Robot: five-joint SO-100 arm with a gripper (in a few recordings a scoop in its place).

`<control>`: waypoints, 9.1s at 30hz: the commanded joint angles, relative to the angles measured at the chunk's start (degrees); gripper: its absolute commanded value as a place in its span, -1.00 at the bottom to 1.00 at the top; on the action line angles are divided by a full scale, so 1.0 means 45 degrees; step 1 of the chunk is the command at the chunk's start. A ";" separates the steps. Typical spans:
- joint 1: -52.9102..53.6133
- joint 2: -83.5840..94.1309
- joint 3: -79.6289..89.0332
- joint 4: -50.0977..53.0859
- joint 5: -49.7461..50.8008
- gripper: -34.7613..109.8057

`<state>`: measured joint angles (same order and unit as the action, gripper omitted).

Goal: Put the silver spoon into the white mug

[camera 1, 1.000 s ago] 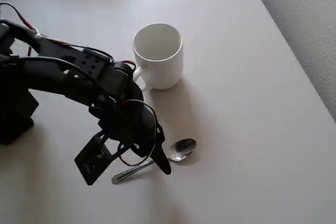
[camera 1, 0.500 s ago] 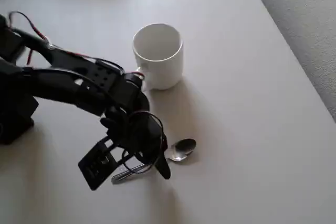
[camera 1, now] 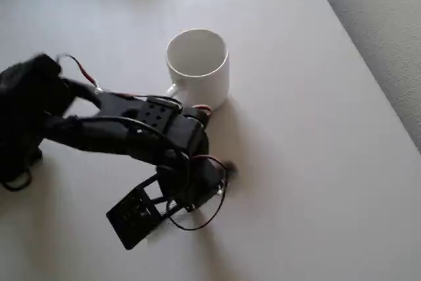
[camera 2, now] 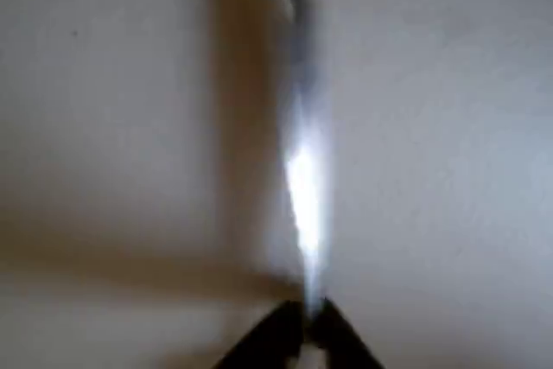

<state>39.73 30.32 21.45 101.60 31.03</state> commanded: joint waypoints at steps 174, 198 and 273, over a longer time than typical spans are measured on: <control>-0.6211 1.1113 0.2051 0.0996 -0.2129 -0.55; -0.7305 0.8438 0.4375 0.0566 -0.1855 -0.55; -0.5957 3.5195 3.2930 -0.6074 -0.7832 -0.54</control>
<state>12.22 188.00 169.72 74.00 -3.52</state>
